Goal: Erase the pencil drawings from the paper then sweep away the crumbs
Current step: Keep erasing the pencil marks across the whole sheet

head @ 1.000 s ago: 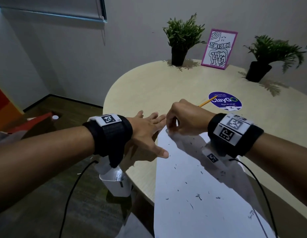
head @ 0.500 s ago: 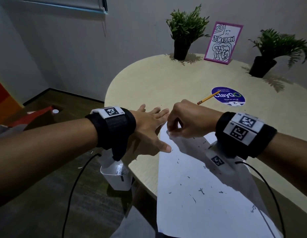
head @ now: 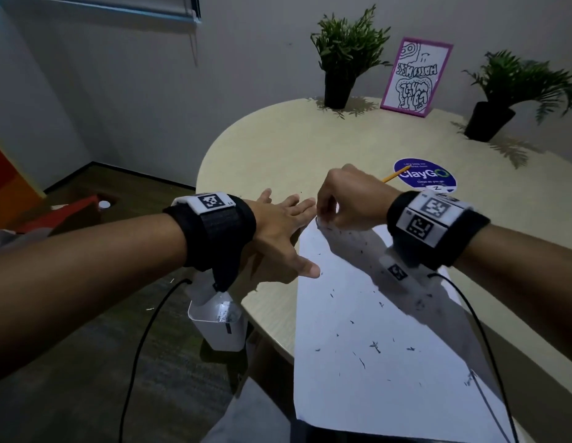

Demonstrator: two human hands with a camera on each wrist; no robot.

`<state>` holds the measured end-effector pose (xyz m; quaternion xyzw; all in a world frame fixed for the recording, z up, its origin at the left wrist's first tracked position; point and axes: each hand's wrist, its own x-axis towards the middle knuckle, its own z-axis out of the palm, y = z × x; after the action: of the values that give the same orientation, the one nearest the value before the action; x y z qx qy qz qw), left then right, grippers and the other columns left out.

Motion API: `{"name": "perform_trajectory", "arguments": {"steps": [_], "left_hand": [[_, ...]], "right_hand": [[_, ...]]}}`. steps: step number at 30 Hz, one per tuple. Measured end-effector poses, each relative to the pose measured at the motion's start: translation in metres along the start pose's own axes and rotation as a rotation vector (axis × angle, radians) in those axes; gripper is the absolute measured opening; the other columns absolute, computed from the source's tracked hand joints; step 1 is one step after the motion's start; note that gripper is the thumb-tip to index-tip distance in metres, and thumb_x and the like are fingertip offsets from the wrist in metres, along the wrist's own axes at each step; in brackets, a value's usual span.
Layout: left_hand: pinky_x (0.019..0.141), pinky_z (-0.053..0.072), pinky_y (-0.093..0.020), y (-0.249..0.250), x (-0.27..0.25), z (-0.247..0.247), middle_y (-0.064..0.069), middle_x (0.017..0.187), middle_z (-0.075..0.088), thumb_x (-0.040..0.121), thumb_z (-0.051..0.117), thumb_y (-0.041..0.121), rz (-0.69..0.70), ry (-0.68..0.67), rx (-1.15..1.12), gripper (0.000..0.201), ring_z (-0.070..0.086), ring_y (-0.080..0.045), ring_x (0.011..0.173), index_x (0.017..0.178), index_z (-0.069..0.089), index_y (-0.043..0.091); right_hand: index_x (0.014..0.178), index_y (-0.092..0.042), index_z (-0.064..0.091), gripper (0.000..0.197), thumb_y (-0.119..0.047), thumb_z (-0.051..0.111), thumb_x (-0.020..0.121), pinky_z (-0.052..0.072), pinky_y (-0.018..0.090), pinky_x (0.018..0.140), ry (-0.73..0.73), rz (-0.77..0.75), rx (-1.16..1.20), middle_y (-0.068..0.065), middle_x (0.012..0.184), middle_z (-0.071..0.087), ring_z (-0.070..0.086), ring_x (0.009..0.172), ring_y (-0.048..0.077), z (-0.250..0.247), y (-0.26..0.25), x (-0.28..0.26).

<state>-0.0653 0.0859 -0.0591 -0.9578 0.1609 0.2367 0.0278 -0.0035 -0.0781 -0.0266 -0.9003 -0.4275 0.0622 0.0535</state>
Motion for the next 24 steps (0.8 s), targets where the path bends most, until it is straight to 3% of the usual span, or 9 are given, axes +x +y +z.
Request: {"name": "perform_trajectory", "arguments": {"steps": [2, 6, 10, 12, 15, 17, 20, 21, 24], "left_hand": [[0.117, -0.013, -0.063, 0.001, -0.001, 0.000, 0.009, 0.162, -0.025, 0.073, 0.043, 0.090, -0.002, 0.005, -0.006, 0.121, -0.021, -0.017, 0.150, 0.153, -0.024, 0.029], [0.115, -0.012, -0.066, -0.001, -0.003, -0.001, 0.008, 0.165, -0.016, 0.076, 0.045, 0.088, 0.043, 0.034, -0.025, 0.108, -0.019, -0.019, 0.151, 0.157, -0.002, 0.035], [0.117, -0.013, -0.063, 0.001, -0.002, -0.001, 0.010, 0.163, -0.024, 0.073, 0.042, 0.091, -0.002, 0.007, -0.005, 0.119, -0.021, -0.018, 0.150, 0.153, -0.022, 0.031], [0.117, -0.012, -0.063, 0.003, -0.003, -0.002, 0.009, 0.163, -0.024, 0.073, 0.043, 0.091, -0.013, -0.001, -0.005, 0.119, -0.021, -0.018, 0.150, 0.154, -0.022, 0.031], [0.116, -0.012, -0.064, 0.003, -0.005, -0.003, 0.008, 0.164, -0.021, 0.077, 0.045, 0.087, 0.007, 0.009, -0.018, 0.111, -0.021, -0.020, 0.151, 0.157, -0.011, 0.032], [0.116, -0.013, -0.064, 0.002, -0.005, -0.004, 0.008, 0.163, -0.022, 0.076, 0.044, 0.088, 0.003, 0.006, -0.020, 0.114, -0.022, -0.019, 0.150, 0.156, -0.015, 0.032], [0.116, -0.012, -0.064, 0.002, -0.002, -0.002, 0.009, 0.162, -0.025, 0.073, 0.042, 0.091, -0.012, -0.002, -0.006, 0.119, -0.022, -0.018, 0.150, 0.153, -0.024, 0.031], [0.116, -0.012, -0.064, 0.002, -0.002, -0.002, 0.009, 0.163, -0.024, 0.073, 0.042, 0.091, -0.011, -0.002, -0.005, 0.119, -0.021, -0.018, 0.150, 0.153, -0.023, 0.032], [0.116, -0.013, -0.065, 0.001, -0.002, -0.002, 0.008, 0.164, -0.021, 0.074, 0.043, 0.090, 0.006, 0.004, -0.012, 0.115, -0.022, -0.019, 0.150, 0.156, -0.013, 0.033]], "right_hand": [[0.078, -0.019, 0.078, 0.004, -0.017, 0.074, 0.078, 0.059, 0.040, 0.069, 0.021, 0.023, -0.013, 0.000, 0.077, 0.072, 0.068, 0.077, 0.023, 0.003, -0.001, 0.001], [0.071, -0.017, 0.077, 0.008, -0.018, 0.072, 0.077, 0.055, 0.036, 0.063, -0.061, -0.119, 0.067, 0.000, 0.066, 0.070, 0.063, 0.066, 0.017, 0.010, -0.022, -0.013], [0.078, -0.019, 0.080, 0.004, -0.019, 0.076, 0.078, 0.060, 0.039, 0.069, 0.026, 0.026, 0.019, -0.001, 0.073, 0.072, 0.067, 0.071, 0.019, 0.004, -0.003, 0.002], [0.077, -0.019, 0.079, 0.003, -0.019, 0.076, 0.078, 0.060, 0.040, 0.068, 0.039, 0.021, 0.014, 0.000, 0.073, 0.072, 0.067, 0.072, 0.020, 0.007, -0.002, 0.002], [0.076, -0.019, 0.079, 0.004, -0.021, 0.077, 0.078, 0.054, 0.028, 0.063, -0.047, -0.087, 0.064, -0.001, 0.071, 0.071, 0.063, 0.067, 0.010, 0.009, -0.015, -0.009], [0.080, -0.019, 0.080, 0.003, -0.022, 0.078, 0.079, 0.048, 0.023, 0.063, -0.042, -0.083, 0.060, -0.002, 0.072, 0.072, 0.059, 0.066, 0.004, 0.005, -0.011, -0.007], [0.084, -0.019, 0.079, 0.005, -0.019, 0.078, 0.079, 0.057, 0.036, 0.069, 0.049, -0.020, 0.025, -0.002, 0.077, 0.073, 0.063, 0.072, 0.014, 0.004, 0.001, 0.000], [0.083, -0.019, 0.079, 0.004, -0.018, 0.078, 0.079, 0.056, 0.035, 0.068, 0.046, -0.035, 0.030, -0.002, 0.076, 0.072, 0.062, 0.071, 0.011, 0.006, 0.001, -0.002], [0.080, -0.018, 0.078, 0.002, -0.017, 0.077, 0.081, 0.041, 0.011, 0.058, -0.067, -0.150, 0.096, -0.006, 0.069, 0.070, 0.058, 0.061, -0.002, 0.006, -0.013, -0.016]]}}
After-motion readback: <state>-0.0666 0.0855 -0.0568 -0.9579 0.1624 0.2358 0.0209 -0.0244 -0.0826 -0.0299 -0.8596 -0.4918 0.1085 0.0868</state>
